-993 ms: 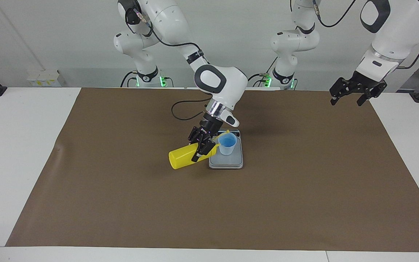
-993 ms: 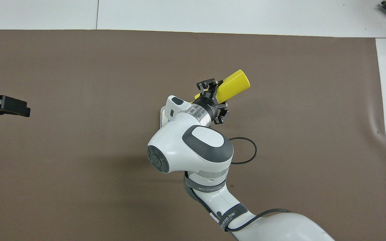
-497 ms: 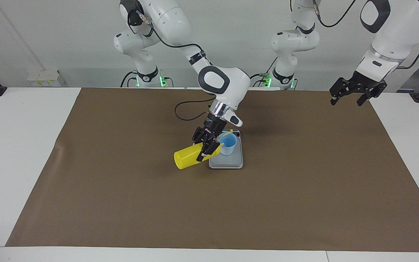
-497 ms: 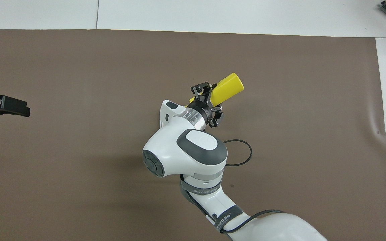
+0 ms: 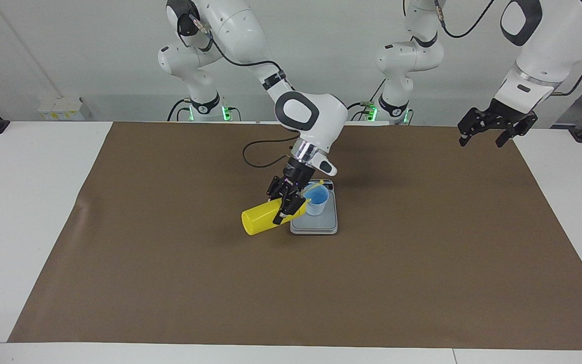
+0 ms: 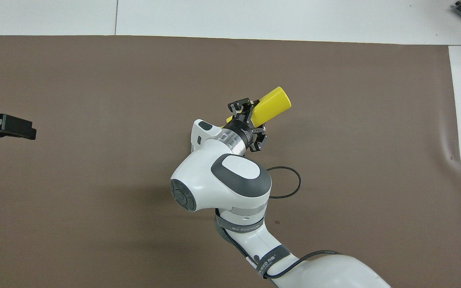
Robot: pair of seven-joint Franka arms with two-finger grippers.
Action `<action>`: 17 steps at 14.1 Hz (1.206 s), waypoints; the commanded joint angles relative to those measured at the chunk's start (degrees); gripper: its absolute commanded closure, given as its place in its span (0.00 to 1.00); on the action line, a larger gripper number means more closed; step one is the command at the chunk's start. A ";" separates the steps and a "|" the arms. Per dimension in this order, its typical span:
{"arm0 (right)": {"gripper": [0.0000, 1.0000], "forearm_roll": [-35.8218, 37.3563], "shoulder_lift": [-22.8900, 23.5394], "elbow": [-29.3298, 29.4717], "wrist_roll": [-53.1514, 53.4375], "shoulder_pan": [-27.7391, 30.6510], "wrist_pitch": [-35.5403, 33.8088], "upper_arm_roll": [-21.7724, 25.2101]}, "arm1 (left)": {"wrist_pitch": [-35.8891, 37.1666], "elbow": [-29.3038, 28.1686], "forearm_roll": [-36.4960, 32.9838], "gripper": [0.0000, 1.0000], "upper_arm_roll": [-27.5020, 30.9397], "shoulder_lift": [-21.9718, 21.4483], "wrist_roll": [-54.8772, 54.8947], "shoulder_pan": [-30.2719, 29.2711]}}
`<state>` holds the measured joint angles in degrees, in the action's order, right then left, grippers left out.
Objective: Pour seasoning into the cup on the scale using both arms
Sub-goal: 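Tilt the yellow bottle nozzle down into the blue cup, then carry the yellow bottle back and lower it onto the table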
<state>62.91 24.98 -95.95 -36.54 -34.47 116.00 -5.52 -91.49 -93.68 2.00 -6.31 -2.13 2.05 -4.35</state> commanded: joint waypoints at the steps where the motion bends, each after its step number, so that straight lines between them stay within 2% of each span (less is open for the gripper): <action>1: 1.00 0.30 0.25 1.38 2.17 -0.07 -0.07 -0.63 | -0.71 -1.77 0.37 0.00 -0.28 -1.47 -0.03 -0.75; 5: 1.00 -5.93 -1.86 0.95 6.90 0.98 0.54 -0.90 | -0.62 -1.77 0.37 0.00 -0.28 -1.47 -0.03 -0.75; 6: 1.00 -10.04 -3.08 0.42 9.19 2.55 3.42 -0.90 | -0.71 -1.77 0.37 0.00 -0.28 -1.47 -0.03 -0.75; 9: 1.00 -21.12 -8.79 -6.15 11.66 9.40 12.83 -0.90 | -0.71 -1.77 0.37 0.00 -0.28 -1.47 -0.03 -0.75; 13: 1.00 -31.06 -16.17 -18.36 14.30 16.61 29.24 -0.90 | -0.71 -1.77 0.37 0.00 -0.28 -1.47 -0.03 -0.75; 17: 1.00 -37.41 -18.65 -30.32 16.75 24.35 49.72 -0.90 | -0.62 -1.77 0.37 0.00 -0.28 -1.47 -0.03 -0.75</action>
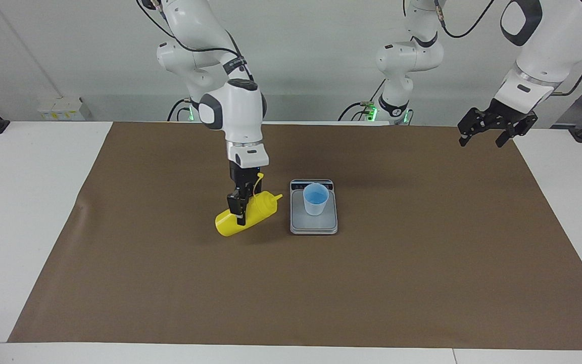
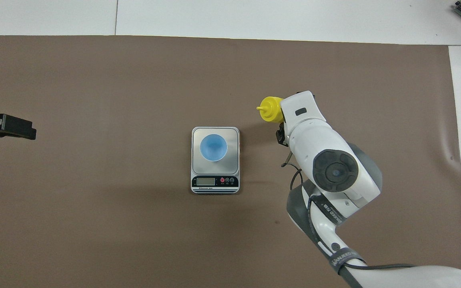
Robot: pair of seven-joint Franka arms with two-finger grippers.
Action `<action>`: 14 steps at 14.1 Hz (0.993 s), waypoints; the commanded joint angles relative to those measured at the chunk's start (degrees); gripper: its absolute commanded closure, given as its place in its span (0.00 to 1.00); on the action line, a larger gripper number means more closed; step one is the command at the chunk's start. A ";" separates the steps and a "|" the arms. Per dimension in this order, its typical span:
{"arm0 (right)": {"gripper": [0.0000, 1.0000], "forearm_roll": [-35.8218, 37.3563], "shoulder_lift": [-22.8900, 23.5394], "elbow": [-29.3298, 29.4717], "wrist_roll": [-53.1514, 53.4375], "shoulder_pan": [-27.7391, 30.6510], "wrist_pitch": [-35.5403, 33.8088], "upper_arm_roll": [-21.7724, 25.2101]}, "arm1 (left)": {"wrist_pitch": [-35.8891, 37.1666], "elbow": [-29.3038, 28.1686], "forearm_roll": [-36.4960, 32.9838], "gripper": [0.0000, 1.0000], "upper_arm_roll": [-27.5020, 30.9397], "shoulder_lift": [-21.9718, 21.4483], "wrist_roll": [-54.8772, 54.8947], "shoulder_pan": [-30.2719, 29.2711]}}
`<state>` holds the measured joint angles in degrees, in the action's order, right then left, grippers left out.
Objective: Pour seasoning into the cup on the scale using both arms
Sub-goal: 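Carry the yellow bottle back and lower it onto the table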
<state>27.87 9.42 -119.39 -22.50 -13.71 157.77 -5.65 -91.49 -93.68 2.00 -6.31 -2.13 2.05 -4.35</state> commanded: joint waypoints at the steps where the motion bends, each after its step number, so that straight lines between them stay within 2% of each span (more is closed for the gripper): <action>1: 1.00 -2.99 -3.09 -8.48 4.82 4.99 10.60 -0.76 | -0.71 -1.76 0.37 0.00 -0.28 -1.47 -0.03 -0.75; 5: 1.00 -4.91 -3.01 -9.02 7.65 8.17 11.07 -0.85 | -0.71 -1.76 0.37 0.00 -0.28 -1.47 -0.03 -0.75; 10: 1.00 -20.20 -2.74 -5.60 5.38 7.56 2.55 -1.03 | -0.62 -1.76 0.37 0.00 -0.28 -1.47 -0.03 -0.75; 12: 1.00 -25.29 -2.74 -5.42 -1.27 7.99 2.28 -1.03 | -0.62 -1.76 0.37 0.00 -0.28 -1.47 -0.03 -0.75; 14: 1.00 -33.62 -2.74 -5.42 -9.27 8.17 1.32 -1.03 | -0.62 -1.76 0.37 0.00 -0.28 -1.47 -0.03 -0.75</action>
<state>0.80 7.53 -125.24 -24.84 -6.36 161.00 -6.17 -91.49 -93.68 2.00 -6.31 -2.13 2.05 -4.35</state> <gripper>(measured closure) 0.467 0.000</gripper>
